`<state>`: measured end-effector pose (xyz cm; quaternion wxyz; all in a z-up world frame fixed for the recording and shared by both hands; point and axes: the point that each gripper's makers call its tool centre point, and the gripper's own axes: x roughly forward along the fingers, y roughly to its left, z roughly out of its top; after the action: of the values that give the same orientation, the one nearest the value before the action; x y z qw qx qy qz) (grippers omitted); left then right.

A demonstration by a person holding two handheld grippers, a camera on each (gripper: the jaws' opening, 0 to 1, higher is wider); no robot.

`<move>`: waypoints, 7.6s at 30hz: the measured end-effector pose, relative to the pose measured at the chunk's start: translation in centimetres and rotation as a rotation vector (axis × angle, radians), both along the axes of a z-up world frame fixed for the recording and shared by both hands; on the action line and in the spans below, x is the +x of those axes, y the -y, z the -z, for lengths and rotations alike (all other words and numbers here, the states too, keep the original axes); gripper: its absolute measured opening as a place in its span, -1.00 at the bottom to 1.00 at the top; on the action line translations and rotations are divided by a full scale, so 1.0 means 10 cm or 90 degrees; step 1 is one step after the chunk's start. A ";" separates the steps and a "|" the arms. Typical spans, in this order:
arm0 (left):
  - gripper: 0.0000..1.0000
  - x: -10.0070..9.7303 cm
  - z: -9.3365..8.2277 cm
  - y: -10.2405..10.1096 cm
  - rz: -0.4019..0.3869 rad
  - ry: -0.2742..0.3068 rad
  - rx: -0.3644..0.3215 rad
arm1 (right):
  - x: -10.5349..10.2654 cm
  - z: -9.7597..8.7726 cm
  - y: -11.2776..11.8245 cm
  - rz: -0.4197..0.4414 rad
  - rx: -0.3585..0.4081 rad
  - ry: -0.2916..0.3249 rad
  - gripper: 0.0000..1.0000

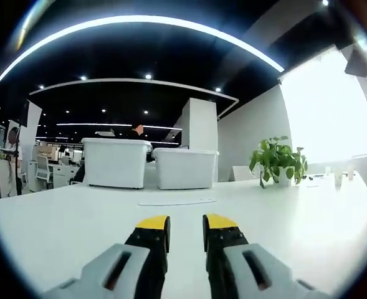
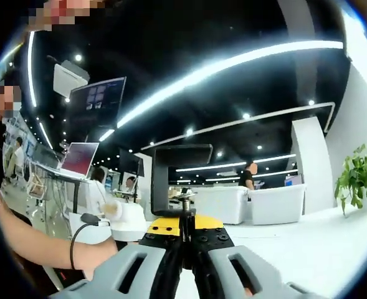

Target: Clamp the fixed fixture on the desktop, loosen the retaining clip, secure it to the edge of the desk, and tighten the retaining clip.

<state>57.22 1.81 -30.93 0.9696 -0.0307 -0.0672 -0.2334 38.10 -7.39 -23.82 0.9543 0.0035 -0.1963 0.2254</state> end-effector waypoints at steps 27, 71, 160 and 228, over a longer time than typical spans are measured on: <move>-0.59 0.00 0.04 0.02 -0.018 0.009 0.047 | -0.61 0.52 0.07 -0.027 0.036 -0.055 -0.96; -0.58 -0.10 0.07 0.21 0.014 0.044 0.120 | -1.16 1.57 0.14 -0.113 0.023 -0.133 -0.96; -0.58 -0.12 0.03 0.22 0.028 0.052 0.100 | -0.42 2.12 0.16 -0.037 -0.010 -0.194 -0.93; -0.58 -0.24 -0.21 0.15 0.056 0.070 -0.009 | -0.85 2.19 0.39 0.099 -0.069 -0.141 -0.48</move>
<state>54.83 0.29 -28.84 0.9530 -0.0277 -0.1204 -0.2765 29.63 -11.27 -45.77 0.9834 -0.0381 -0.0770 0.1596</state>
